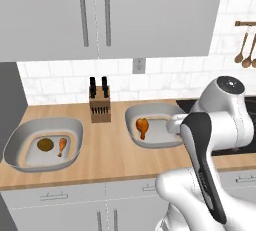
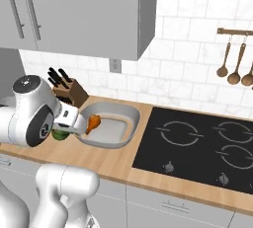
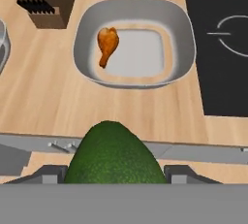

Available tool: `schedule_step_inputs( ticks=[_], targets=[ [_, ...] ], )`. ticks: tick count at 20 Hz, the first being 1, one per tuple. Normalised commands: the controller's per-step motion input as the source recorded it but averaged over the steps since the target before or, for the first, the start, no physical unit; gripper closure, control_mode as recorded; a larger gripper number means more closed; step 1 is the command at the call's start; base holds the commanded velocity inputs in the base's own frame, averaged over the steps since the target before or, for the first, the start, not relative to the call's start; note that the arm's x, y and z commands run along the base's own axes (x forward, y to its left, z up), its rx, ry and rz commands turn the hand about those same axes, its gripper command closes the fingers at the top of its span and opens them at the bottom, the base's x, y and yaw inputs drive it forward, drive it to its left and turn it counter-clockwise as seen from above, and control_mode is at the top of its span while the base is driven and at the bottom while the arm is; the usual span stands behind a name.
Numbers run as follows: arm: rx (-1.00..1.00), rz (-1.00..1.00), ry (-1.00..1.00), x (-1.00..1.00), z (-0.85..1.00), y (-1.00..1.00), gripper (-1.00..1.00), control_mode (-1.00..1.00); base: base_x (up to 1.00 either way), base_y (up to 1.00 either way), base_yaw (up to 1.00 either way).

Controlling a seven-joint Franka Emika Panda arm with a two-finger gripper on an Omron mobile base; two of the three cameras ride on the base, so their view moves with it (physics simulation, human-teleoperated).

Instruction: Place one avocado and one chicken drumstick in each tupperware on the nearby counter, to pack two identical lunches.

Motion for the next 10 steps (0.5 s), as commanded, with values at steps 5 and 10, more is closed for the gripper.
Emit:
schedule_step_inputs(
  ticks=[5, 10],
  targets=[
    [0.00, 0.09, -0.05, 1.00, -0.60, -0.36, 1.00, -1.00, 0.00, 0.00, 0.00],
    [0.00, 0.00, 0.09, 1.00, -0.56, -0.63, 1.00, -1.00, 0.00, 0.00, 0.00]
  ],
)
